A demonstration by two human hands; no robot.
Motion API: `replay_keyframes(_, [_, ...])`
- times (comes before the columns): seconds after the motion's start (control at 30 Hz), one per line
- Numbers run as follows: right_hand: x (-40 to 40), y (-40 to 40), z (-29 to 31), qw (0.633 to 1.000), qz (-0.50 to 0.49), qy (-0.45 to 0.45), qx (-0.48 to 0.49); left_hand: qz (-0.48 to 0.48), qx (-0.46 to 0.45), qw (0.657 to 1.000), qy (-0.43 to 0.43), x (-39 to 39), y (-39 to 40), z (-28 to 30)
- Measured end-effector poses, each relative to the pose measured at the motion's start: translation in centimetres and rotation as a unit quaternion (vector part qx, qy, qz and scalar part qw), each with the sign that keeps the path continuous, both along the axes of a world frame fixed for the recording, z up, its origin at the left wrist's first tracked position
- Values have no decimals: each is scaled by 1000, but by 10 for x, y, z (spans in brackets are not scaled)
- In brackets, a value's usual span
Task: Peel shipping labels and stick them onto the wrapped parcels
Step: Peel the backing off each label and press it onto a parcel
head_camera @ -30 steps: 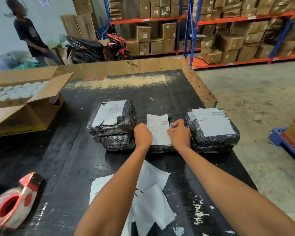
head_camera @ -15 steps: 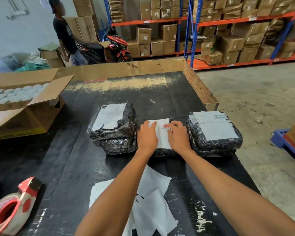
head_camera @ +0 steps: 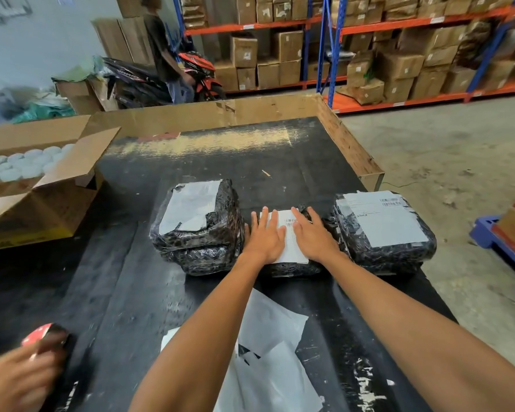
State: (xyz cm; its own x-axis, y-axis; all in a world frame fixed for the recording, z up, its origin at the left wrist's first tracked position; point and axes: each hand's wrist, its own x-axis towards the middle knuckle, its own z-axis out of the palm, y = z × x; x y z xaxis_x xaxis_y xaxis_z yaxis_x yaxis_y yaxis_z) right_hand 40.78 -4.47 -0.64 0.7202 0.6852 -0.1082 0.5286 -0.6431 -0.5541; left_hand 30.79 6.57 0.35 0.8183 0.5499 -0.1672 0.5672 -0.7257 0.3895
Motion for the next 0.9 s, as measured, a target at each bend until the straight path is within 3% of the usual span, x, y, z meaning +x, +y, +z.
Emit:
replay_keyframes(0.47, [-8, -12, 9, 996, -1, 47, -72, 43, -28, 999, -5, -7, -9, 3])
replay_keyframes(0.63, [-16, -9, 10, 986, -91, 133, 40, 64, -44, 995, -63, -16, -20, 4])
replay_keyframes(0.77, [-23, -10, 11, 958, -214, 175, 76, 86, -46, 988, -120, -24, -29, 1])
replay_keyframes(0.9, [-21, -9, 15, 918, -233, 272, 169, 95, -52, 984, -139, -26, -28, 2])
